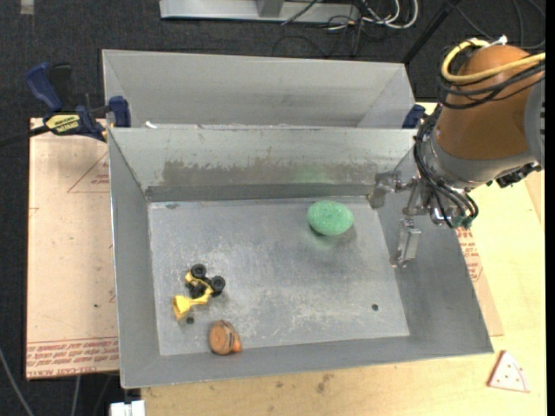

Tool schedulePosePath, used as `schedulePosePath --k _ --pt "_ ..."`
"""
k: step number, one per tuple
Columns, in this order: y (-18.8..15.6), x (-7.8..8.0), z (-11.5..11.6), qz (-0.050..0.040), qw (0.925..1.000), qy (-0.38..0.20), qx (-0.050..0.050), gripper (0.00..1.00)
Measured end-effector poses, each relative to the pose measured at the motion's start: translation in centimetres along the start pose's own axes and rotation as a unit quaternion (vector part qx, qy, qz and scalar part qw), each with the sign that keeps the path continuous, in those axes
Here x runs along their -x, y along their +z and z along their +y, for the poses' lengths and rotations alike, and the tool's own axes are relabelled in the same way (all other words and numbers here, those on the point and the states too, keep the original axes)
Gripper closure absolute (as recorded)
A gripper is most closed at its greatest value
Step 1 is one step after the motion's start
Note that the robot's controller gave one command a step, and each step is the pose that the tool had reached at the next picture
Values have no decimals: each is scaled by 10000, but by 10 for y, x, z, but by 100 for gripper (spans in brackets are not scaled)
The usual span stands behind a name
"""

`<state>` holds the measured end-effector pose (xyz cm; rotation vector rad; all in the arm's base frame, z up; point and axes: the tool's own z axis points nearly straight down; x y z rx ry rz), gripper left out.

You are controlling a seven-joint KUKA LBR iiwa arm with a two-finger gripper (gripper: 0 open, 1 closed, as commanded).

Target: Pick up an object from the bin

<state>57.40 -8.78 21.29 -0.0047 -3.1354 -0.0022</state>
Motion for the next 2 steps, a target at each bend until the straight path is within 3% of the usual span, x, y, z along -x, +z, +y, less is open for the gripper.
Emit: schedulePosePath --k 1,2 --pt "-5 1 0 -39 10000 -10 -5 0" --pt "35 33 20 -90 9996 -261 -18 0"
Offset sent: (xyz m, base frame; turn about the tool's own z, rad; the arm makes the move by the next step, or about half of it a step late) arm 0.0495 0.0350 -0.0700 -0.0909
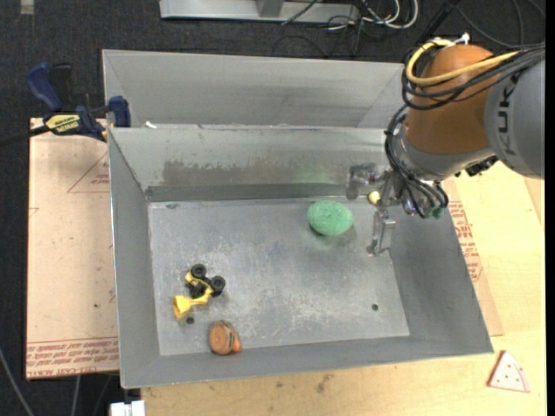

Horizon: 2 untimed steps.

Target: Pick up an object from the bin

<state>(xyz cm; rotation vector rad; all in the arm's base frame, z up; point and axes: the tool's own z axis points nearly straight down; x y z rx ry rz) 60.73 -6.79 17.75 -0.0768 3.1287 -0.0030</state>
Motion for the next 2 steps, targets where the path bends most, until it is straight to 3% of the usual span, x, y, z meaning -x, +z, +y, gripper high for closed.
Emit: schedulePosePath --k 1,2 --pt "55 12 22 34 9990 -446 17 0" --pt "90 27 18 30 9994 -357 22 0"
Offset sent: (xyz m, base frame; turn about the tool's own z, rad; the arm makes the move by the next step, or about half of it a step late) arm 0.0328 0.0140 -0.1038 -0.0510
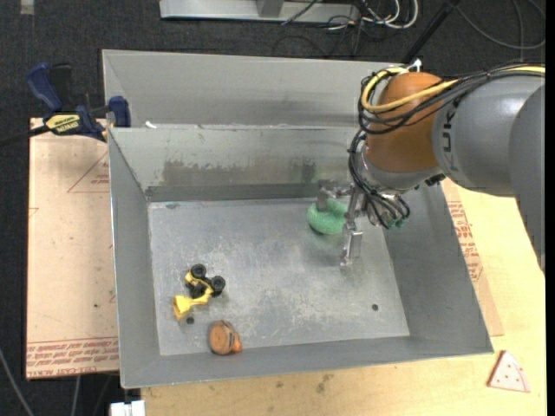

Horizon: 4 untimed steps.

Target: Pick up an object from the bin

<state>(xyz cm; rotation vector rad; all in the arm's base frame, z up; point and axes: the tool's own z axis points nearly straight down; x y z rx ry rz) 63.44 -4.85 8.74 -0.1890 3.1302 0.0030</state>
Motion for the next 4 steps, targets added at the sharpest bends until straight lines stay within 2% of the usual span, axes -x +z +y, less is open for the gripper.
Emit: schedulePosePath --k 1,2,3,4 --pt "19 9 -7 -13 10000 94 6 0" --pt "16 12 -11 -3 10000 76 -4 0" --pt "12 7 -15 -55 9959 901 -12 100" --pt "12 7 -15 -55 9959 901 -12 100"
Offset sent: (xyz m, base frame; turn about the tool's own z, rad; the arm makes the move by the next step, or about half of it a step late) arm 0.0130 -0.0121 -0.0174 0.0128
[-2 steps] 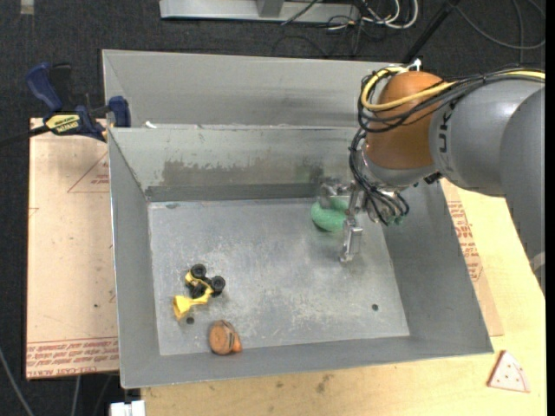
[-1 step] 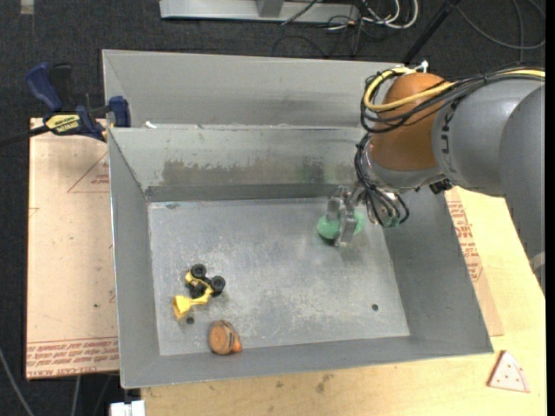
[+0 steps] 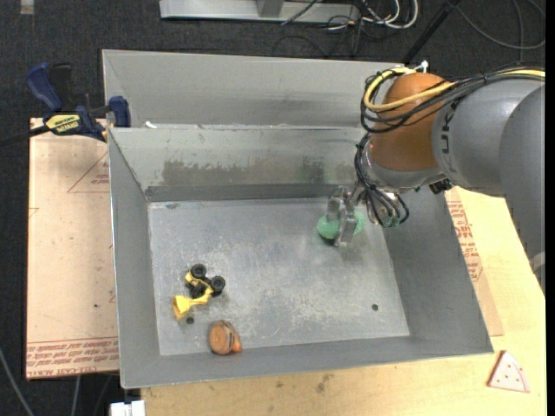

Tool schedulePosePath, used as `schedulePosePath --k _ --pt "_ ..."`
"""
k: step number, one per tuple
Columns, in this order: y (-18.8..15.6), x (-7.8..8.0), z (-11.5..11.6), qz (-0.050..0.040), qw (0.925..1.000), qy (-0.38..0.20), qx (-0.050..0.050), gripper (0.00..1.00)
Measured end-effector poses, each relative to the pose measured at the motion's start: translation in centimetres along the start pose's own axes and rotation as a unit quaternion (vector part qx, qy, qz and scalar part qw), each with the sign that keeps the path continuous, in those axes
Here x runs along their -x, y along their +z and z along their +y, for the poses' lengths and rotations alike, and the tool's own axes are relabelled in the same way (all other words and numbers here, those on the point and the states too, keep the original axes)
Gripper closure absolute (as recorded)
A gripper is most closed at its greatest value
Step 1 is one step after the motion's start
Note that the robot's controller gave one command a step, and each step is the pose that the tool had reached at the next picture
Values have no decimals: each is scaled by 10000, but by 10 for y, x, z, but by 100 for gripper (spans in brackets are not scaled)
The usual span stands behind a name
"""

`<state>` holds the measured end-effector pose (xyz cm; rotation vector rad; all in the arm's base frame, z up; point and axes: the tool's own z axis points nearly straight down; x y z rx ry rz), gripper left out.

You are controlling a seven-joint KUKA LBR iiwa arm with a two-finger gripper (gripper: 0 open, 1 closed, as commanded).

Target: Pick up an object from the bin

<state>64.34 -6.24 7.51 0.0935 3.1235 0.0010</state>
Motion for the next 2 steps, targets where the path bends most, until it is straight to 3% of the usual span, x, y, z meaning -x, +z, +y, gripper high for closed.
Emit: schedulePosePath --k 1,2 --pt "-1 0 0 3 10000 3 0 100" --pt "-128 -1 4 62 9975 -710 2 100"
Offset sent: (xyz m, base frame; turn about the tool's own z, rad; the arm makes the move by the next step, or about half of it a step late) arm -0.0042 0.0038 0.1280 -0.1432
